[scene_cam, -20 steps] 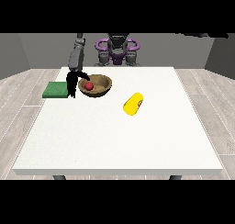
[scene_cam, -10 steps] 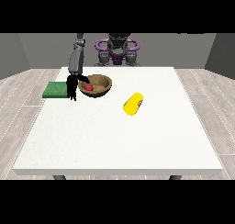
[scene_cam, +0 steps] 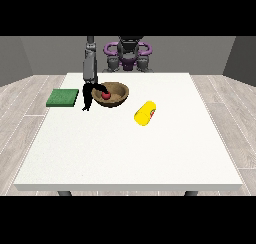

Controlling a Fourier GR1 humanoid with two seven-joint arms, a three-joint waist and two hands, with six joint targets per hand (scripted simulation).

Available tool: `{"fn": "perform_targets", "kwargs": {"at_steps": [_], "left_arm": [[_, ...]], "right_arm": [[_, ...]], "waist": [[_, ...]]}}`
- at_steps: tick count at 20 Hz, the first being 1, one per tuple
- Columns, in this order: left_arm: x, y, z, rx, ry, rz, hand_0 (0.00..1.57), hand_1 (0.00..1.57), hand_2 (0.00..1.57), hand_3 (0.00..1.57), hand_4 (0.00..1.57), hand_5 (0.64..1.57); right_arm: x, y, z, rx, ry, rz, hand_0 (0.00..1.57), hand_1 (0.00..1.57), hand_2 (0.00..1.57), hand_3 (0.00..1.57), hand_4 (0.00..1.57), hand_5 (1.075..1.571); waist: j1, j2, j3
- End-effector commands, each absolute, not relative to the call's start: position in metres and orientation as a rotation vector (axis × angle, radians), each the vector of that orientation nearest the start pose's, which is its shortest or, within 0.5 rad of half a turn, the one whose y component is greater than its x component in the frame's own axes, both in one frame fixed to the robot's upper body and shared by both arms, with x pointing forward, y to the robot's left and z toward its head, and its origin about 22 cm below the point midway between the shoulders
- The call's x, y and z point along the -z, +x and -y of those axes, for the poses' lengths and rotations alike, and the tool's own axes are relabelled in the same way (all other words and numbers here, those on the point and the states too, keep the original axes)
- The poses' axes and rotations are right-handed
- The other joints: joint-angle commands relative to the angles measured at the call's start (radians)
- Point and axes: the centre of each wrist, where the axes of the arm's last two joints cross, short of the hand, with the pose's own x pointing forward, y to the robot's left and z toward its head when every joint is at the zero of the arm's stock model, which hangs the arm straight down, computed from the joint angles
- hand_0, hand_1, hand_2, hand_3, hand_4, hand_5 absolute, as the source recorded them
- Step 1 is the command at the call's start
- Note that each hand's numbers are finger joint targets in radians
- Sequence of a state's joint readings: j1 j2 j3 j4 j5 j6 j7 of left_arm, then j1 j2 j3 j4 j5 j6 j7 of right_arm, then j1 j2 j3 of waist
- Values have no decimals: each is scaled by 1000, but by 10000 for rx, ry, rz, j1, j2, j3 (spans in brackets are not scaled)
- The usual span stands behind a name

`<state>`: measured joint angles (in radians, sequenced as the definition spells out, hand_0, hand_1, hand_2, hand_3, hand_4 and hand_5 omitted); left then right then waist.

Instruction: Pick the cup and pour the ball into the bowl, then pick the bowl and place it on the pad

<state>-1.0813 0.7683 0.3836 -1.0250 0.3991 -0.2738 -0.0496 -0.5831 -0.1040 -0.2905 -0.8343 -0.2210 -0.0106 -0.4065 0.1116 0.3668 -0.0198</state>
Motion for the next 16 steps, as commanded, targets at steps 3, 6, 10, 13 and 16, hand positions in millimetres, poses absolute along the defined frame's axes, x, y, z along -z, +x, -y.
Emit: {"fn": "perform_targets", "kwargs": {"at_steps": [3,6,10,13,16], "left_arm": [[-368,363,-398,1017,536,23449,0,0,0,0,0,1537],[-388,353,-401,963,132,23964,0,0,0,0,0,1537],[-385,355,-409,808,506,23601,0,0,0,0,0,1546],[-346,363,-431,475,358,22880,0,0,0,0,0,1548],[-313,364,-456,-227,1007,22157,0,0,0,0,0,1548]], "right_arm": [[33,363,215,2701,425,15957,0,0,0,0,431,1568],[47,354,233,2846,-701,15305,1571,1571,1571,861,868,1421],[28,361,252,1533,-2470,15171,1571,1571,1571,1571,1160,1432],[11,363,265,681,-3605,14736,1571,1571,1571,1571,1171,1463],[-23,376,256,-59,-3324,14419,1571,1571,1571,1571,1226,1472]], "waist": [[137,120,198],[381,573,197],[167,174,182],[-11,-537,155],[-717,-1010,161]]}}
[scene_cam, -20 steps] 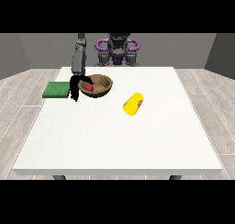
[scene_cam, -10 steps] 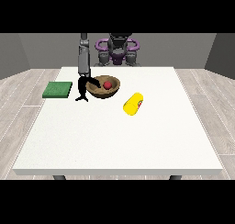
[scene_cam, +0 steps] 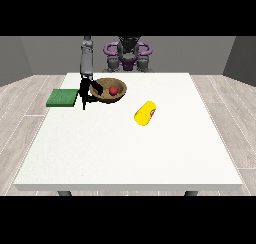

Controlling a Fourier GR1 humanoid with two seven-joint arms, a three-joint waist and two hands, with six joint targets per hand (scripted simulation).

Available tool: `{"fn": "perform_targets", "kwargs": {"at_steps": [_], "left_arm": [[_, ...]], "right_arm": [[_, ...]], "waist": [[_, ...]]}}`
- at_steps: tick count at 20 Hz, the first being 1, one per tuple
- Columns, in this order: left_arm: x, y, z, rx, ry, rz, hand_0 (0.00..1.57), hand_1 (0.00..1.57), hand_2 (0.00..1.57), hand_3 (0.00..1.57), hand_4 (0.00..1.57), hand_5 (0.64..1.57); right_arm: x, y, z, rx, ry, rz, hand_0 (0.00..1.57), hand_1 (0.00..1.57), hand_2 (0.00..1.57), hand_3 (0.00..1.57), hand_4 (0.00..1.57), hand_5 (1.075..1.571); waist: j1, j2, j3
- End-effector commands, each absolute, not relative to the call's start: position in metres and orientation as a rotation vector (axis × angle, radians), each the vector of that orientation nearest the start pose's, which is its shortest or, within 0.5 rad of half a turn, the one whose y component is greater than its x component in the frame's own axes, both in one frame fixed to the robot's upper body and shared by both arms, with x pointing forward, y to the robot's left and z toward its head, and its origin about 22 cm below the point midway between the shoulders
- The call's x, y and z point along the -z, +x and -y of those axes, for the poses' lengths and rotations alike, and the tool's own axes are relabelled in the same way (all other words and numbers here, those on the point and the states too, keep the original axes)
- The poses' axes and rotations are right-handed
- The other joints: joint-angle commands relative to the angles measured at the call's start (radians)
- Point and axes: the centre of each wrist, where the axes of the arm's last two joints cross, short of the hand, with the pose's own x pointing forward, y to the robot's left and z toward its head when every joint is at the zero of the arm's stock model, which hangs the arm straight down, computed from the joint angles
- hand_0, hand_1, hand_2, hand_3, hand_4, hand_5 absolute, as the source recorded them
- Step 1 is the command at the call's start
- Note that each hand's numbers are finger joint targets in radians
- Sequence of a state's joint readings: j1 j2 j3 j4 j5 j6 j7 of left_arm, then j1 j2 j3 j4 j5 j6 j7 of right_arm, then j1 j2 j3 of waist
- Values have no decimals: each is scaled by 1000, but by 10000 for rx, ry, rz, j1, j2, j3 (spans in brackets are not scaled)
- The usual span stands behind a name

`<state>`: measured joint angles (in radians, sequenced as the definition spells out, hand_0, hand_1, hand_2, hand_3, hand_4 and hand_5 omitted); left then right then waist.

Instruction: Pick the cup and pour the ball into the bowl, then pick the bowl and place it on the pad

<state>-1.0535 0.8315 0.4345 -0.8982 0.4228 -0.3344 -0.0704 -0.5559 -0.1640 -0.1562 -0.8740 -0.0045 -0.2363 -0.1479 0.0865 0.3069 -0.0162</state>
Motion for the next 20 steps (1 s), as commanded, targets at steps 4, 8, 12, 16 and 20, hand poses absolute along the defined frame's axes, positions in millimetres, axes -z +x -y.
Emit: {"fn": "perform_targets", "kwargs": {"at_steps": [4,8,12,16,20], "left_arm": [[-275,359,-479,-597,1386,21380,0,0,0,0,0,1546],[-313,341,-498,-882,1897,22318,0,0,0,0,0,1541],[-298,330,-512,-996,2250,22258,0,0,0,0,0,1539],[-313,342,-486,-310,1966,22435,0,0,0,0,0,1538],[-299,343,-485,-457,2274,22704,0,0,0,0,0,1533]], "right_arm": [[-74,393,252,-665,-3981,13848,1571,1571,1571,1571,1261,1470],[-102,403,265,-765,-3401,14220,1571,1571,1571,1571,1259,1486],[-81,384,322,-1568,-4094,14023,1571,1571,1571,1571,1299,1520],[-83,388,347,-1205,-4597,14346,1571,1571,1571,1571,1305,1528],[-89,386,364,-1024,-4182,14411,1571,1571,1571,1571,1305,1528]], "waist": [[-935,-1287,128],[-1423,-447,158],[-1495,-435,164],[-1132,-70,176],[-1223,-138,171]]}}
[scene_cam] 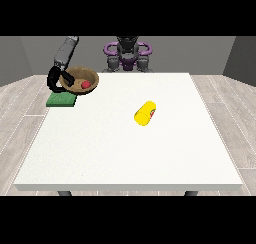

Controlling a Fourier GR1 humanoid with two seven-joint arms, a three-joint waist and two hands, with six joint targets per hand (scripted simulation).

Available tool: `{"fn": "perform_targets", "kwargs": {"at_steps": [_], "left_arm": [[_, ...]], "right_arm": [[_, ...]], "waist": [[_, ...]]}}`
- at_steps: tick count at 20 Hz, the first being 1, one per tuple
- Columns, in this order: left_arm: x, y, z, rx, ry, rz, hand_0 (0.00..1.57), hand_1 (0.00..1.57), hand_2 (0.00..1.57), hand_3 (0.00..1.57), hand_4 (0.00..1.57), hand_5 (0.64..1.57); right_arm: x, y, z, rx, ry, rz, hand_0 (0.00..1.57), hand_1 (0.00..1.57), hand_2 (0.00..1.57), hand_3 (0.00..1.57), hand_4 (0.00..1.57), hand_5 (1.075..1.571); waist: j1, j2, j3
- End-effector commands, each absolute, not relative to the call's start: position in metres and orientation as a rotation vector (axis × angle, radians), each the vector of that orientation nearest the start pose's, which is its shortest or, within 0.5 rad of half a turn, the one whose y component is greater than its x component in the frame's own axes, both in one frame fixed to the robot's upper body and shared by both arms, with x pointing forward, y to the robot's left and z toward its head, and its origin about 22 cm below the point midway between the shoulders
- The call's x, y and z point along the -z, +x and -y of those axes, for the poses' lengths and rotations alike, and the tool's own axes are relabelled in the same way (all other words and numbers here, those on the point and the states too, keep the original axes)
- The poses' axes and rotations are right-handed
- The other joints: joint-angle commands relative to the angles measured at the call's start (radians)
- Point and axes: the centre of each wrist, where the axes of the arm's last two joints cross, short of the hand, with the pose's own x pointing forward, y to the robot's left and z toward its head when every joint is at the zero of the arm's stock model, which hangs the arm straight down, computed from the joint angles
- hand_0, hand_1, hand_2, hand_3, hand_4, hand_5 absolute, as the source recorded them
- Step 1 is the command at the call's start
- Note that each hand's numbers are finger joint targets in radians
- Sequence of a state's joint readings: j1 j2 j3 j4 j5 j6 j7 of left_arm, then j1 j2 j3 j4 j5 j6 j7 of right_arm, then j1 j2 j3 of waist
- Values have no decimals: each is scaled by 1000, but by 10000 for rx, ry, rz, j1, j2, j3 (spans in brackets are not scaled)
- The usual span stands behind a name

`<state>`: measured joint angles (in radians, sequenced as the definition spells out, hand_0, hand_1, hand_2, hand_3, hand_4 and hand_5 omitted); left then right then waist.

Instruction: Pick the cup and pour the ball into the bowl, then pick the bowl and place it on the pad

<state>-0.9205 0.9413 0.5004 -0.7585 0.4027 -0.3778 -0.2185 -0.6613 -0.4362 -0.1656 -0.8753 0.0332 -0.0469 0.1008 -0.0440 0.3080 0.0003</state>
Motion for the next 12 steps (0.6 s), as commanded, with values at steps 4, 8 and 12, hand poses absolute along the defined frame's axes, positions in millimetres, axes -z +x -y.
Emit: {"fn": "perform_targets", "kwargs": {"at_steps": [4,8,12], "left_arm": [[-311,339,-488,-564,2222,22879,0,0,0,0,0,1533],[-342,324,-488,-273,2377,23326,0,0,0,0,0,1536],[-368,315,-481,-177,2487,23867,0,0,0,0,202,1532]], "right_arm": [[-110,381,401,-959,-4487,14903,1571,1571,1571,1483,1309,1532],[-95,368,433,-75,-4019,14916,1571,1571,1571,1108,1296,1537],[-118,371,451,178,-4087,15595,1571,1571,1571,779,1293,1551]], "waist": [[16,237,5],[350,584,15],[521,1281,19]]}}
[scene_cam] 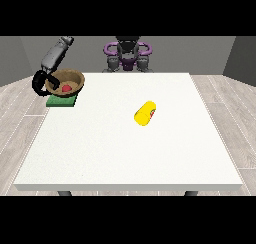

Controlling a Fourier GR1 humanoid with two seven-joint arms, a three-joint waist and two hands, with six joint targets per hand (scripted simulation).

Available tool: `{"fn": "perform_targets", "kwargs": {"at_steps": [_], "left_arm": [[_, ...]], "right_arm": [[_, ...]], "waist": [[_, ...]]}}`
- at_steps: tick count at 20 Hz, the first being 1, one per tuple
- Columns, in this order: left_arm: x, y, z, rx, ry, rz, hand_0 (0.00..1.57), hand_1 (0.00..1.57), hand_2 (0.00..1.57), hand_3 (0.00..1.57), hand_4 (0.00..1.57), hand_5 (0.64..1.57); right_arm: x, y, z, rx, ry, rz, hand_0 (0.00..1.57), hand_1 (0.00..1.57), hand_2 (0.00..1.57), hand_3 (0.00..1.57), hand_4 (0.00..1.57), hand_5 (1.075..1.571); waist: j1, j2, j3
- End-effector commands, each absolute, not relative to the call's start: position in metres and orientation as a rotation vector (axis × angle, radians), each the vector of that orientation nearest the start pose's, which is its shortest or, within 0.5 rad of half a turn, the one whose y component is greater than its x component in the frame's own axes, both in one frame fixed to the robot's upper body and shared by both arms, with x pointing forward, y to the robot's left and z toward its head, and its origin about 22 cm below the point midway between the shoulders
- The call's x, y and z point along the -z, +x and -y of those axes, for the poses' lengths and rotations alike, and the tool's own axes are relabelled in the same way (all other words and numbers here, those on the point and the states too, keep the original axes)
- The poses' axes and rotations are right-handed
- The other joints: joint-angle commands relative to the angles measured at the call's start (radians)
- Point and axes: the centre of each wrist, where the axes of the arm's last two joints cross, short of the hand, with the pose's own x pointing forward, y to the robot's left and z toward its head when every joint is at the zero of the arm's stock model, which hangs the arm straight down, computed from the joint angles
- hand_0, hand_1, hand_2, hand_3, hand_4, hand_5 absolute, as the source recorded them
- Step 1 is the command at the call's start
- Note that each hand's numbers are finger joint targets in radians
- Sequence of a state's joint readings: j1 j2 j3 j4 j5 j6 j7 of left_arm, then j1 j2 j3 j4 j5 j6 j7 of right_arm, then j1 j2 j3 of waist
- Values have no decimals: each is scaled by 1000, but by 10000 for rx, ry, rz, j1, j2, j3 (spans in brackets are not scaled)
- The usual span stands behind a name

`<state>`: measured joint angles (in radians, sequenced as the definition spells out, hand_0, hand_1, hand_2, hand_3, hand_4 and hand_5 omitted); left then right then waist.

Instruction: Pick the cup and pour the ball into the bowl, then pick the bowl and place it on the pad

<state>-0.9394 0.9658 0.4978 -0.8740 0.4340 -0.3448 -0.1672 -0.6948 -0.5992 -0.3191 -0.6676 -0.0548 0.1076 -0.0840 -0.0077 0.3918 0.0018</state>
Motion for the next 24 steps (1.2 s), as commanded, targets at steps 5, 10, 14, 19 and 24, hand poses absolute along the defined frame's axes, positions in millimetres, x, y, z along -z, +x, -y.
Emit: {"fn": "perform_targets", "kwargs": {"at_steps": [5,10,14,19,24], "left_arm": [[-393,305,-461,100,2111,24518,0,0,0,0,66,1533],[-368,313,-459,-16,1888,23955,0,0,0,0,0,1535],[-354,320,-462,-39,1917,23570,0,0,0,0,0,1532],[-346,322,-487,-444,2339,23407,0,0,0,0,0,1532],[-356,319,-479,-395,2502,23595,0,0,0,0,0,1523]], "right_arm": [[-105,364,463,451,-4757,15923,1571,1571,1571,206,1289,1554],[-111,352,484,63,-5019,15537,1571,1571,1571,678,1248,1564],[-141,357,489,160,-4768,15254,1571,1571,1571,880,1240,1568],[-141,384,444,-861,-4621,15229,1571,1571,1571,1316,1240,1571],[-122,382,446,-67,-3714,15018,1571,1571,1571,1282,1157,1570]], "waist": [[385,823,14],[345,401,-3],[344,-210,-15],[-33,-116,-25],[-22,34,-9]]}}
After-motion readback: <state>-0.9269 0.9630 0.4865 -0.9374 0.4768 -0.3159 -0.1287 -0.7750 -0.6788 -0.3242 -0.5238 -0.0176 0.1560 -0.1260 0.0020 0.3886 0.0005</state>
